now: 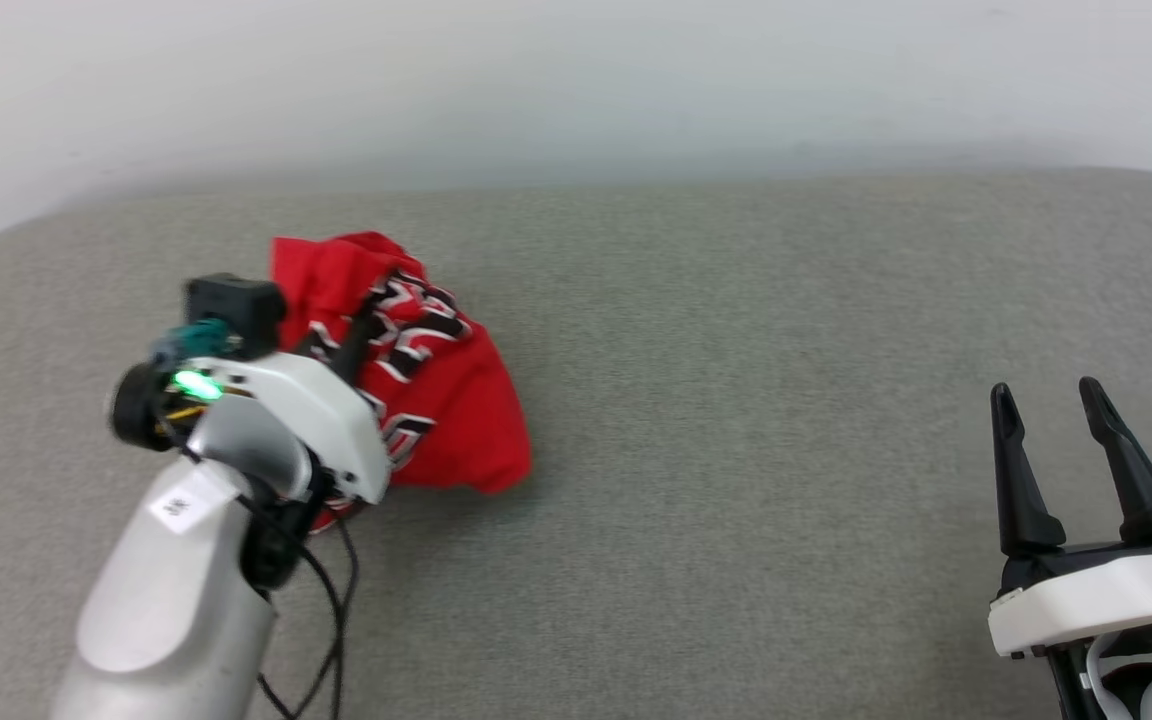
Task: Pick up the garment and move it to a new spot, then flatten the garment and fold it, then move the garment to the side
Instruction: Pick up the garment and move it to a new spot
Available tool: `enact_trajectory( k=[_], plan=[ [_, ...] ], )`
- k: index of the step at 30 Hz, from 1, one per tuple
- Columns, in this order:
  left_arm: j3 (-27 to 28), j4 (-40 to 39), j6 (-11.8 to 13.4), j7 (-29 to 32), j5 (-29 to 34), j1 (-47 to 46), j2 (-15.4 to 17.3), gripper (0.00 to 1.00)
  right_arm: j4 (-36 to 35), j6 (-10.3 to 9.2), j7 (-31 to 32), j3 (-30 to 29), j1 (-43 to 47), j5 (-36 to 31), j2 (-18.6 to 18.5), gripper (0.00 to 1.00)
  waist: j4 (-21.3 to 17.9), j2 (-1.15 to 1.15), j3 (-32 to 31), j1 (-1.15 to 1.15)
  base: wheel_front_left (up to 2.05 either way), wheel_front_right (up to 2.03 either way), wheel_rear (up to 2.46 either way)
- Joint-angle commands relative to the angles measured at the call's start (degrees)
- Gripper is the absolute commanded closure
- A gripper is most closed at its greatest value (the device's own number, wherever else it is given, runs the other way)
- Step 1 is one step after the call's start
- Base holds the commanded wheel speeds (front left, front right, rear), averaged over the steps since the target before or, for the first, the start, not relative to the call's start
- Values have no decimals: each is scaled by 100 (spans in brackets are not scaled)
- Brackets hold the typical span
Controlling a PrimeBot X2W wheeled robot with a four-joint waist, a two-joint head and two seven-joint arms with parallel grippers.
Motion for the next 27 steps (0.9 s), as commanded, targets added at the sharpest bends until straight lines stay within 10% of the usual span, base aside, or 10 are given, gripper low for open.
enact_trajectory(
  k=[1, 24, 25, 26, 27],
  plan=[
    [-177, -245, -32, 80, 24, 105, -115, 100, -30, -4, 8, 10, 48, 26, 11, 0, -298, -1, 90, 1, 0, 0, 0],
    [-3242, -701, -140, 343, -381, 772, -830, 100, 315, -4, -365, 160, -383, 278, 12, 0, -959, -1, 820, 1, 0, 0, 0],
    [-3243, -710, -140, 268, -397, 758, -800, 73, 330, -4, -362, 174, -395, 263, 11, 0, -937, -1, 785, 1, 0, 0, 0],
    [-3248, -720, -140, 170, -400, 741, -758, 19, 340, -4, -361, 182, -397, 233, 12, 0, -902, -1, 736, 1, 0, 0, 0],
    [-3222, -750, -140, 41, -410, 732, -744, 0, 350, -4, -348, 176, -382, 215, 12, 0, -860, -1, 692, 1, 0, 0, 0]
  ],
)
